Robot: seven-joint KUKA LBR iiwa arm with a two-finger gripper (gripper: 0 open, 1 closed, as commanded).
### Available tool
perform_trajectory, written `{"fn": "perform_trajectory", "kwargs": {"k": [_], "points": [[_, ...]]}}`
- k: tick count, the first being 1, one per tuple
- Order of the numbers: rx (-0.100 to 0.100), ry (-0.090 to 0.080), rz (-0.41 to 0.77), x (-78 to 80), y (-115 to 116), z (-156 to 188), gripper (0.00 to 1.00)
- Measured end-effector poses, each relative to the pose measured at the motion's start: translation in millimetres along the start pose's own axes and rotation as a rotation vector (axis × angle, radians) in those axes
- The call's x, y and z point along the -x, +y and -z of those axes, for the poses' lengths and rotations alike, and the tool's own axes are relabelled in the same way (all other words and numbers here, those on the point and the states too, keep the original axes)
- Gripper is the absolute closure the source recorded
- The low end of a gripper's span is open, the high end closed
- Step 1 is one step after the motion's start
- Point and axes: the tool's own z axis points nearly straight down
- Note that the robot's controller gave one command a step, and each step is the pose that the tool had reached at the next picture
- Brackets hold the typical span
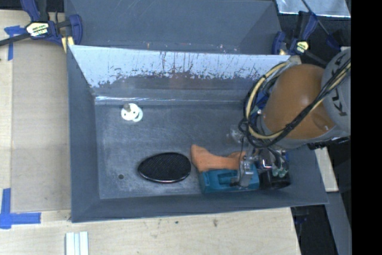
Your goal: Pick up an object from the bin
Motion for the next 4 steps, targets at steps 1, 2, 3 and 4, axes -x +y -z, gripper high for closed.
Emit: {"fn": "perform_trajectory", "kwargs": {"k": [1,2,3,4], "points": [[0.000,0.002,0.144,-6.8,15.3,7.5,0.00],[0.001,0.007,0.081,-5.2,19.2,-40.4,0.00],[0.005,0.035,0.064,-12.5,19.7,-41.6,1.00],[0.005,0.035,0.061,-12.5,19.7,-41.6,1.00]]}}
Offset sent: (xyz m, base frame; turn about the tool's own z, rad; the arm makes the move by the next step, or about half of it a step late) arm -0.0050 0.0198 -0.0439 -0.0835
